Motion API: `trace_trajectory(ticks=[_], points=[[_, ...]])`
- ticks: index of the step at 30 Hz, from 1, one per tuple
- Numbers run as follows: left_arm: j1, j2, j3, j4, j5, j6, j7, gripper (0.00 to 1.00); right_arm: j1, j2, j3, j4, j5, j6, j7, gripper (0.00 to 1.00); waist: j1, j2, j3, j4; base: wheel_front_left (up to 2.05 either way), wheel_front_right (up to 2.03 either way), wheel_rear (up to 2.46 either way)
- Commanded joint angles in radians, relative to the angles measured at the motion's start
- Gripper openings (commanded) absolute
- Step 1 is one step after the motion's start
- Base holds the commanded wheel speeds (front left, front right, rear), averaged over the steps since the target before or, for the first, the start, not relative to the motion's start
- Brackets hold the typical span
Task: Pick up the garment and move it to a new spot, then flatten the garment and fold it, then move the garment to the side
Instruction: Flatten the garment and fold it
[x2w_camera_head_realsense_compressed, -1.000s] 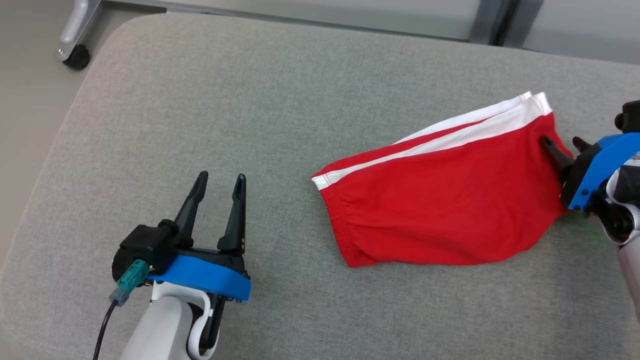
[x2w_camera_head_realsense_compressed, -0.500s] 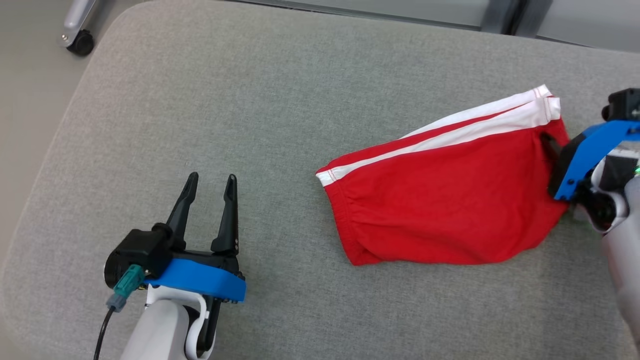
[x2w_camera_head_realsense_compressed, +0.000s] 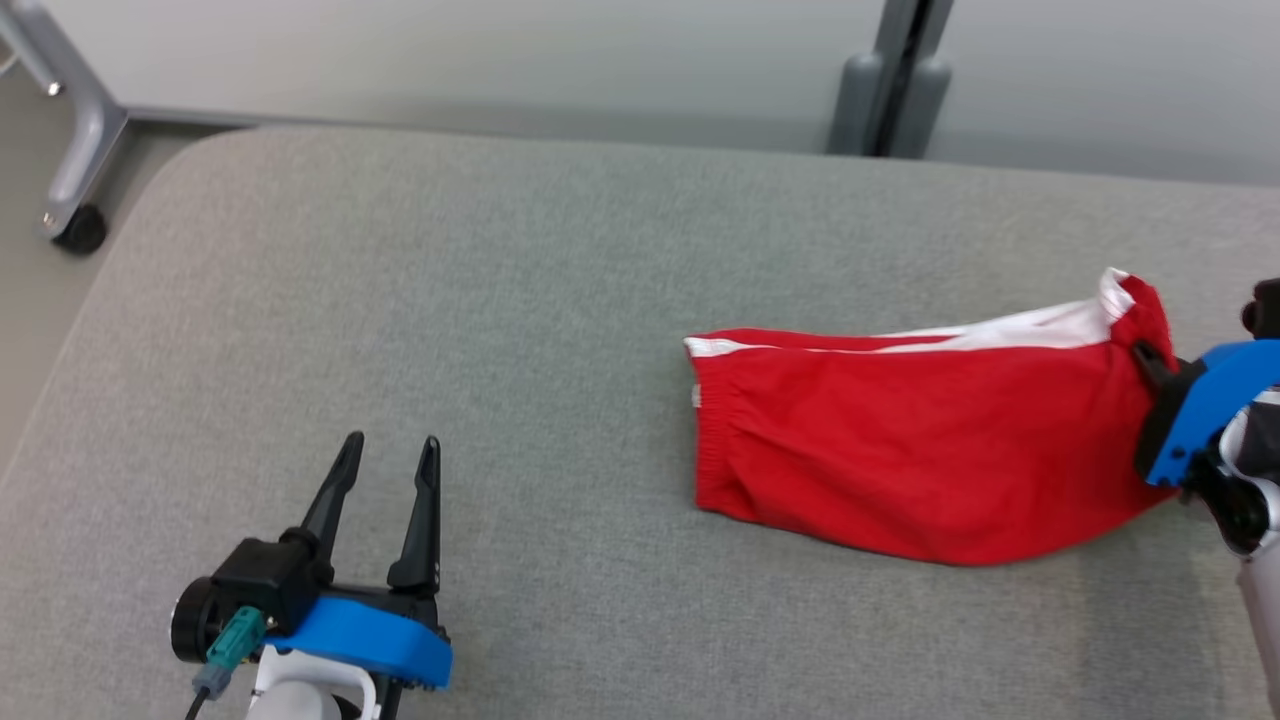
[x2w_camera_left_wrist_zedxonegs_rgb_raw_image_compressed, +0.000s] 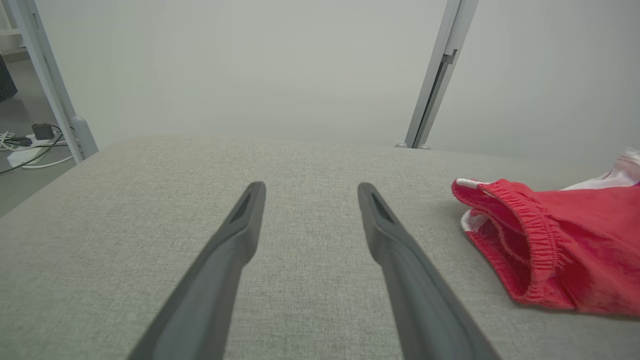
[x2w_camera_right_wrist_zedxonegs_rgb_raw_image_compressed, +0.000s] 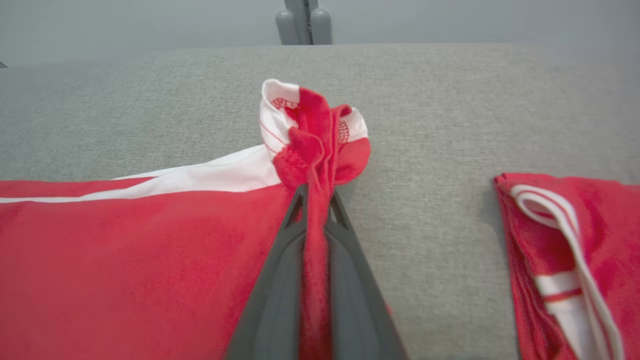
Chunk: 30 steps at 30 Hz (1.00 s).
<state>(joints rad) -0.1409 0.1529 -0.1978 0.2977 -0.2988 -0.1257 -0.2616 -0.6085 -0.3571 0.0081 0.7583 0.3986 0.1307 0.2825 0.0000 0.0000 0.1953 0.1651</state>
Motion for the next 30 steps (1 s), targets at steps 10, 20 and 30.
trace_trajectory(ticks=[10, 20, 30], points=[[0.029, -0.016, -0.029, 0.001, 0.001, -0.008, -0.004, 1.00, 0.139, 0.052, -0.124, -0.253, -0.150, 0.000, 0.133, 0.00, 0.0000, 0.0000, -0.088, -0.020, 0.00, 0.00, 0.00], [0.006, -0.025, -0.058, 0.003, -0.009, -0.007, -0.004, 1.00, 0.112, 0.194, 0.074, -0.431, -0.179, 0.000, 0.277, 0.00, 0.0000, 0.0000, -0.066, 0.021, 0.00, 0.00, 0.00], [-0.019, -0.034, -0.060, 0.007, -0.021, -0.008, -0.004, 1.00, 0.068, 0.271, 0.218, -0.313, -0.157, 0.000, 0.253, 1.00, 0.0000, 0.0000, -0.041, 0.062, 0.00, 0.00, 0.00]])
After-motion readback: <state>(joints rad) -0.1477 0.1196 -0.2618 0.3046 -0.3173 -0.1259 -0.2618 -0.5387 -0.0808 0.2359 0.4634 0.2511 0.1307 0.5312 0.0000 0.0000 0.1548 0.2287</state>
